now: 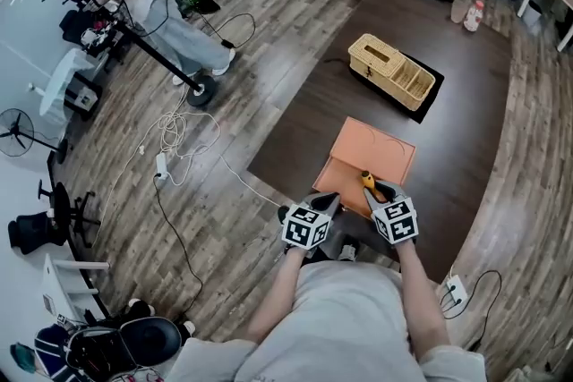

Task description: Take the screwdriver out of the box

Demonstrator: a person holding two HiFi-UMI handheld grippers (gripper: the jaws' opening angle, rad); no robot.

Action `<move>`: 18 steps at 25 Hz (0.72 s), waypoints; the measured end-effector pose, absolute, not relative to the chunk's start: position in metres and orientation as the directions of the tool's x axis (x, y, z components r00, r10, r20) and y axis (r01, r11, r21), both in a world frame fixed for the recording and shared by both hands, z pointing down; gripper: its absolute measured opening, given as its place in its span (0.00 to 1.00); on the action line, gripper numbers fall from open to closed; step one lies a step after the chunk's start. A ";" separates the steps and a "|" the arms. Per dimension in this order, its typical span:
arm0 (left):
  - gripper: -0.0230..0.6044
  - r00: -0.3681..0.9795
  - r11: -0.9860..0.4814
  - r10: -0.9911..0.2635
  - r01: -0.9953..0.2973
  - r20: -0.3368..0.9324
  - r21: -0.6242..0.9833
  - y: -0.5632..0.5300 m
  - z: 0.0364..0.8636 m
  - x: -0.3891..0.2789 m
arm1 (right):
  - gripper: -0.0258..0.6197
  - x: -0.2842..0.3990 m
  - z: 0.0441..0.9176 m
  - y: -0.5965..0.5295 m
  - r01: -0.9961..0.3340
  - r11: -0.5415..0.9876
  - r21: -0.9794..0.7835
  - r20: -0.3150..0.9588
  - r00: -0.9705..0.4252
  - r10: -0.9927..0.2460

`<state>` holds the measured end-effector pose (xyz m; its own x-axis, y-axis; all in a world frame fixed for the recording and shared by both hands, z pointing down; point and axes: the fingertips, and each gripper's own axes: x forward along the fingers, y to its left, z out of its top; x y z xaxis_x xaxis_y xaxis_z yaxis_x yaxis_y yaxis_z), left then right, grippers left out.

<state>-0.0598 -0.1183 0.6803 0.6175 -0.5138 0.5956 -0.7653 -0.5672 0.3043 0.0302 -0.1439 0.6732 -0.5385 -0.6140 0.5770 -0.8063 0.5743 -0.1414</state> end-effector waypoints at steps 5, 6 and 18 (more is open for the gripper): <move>0.12 0.612 -0.562 -0.514 -0.770 0.601 0.303 -0.117 0.681 -0.063 | 0.19 0.033 0.668 -0.145 -0.811 0.545 -0.212 0.547 -0.561 -0.622; 0.12 0.611 -0.561 -0.515 -0.771 0.601 0.302 -0.117 0.681 -0.063 | 0.19 0.034 0.667 -0.145 -0.811 0.542 -0.220 0.543 -0.563 -0.623; 0.12 0.602 -0.553 -0.534 -0.780 0.594 0.294 -0.127 0.675 -0.069 | 0.19 0.036 0.664 -0.148 -0.810 0.528 -0.254 0.532 -0.573 -0.623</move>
<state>-0.0688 -0.1268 0.6754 0.6019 -0.5337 0.5940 -0.7799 -0.5527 0.2937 0.0364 -0.1476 0.6640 -0.5732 -0.6230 0.5322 -0.8101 0.5284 -0.2539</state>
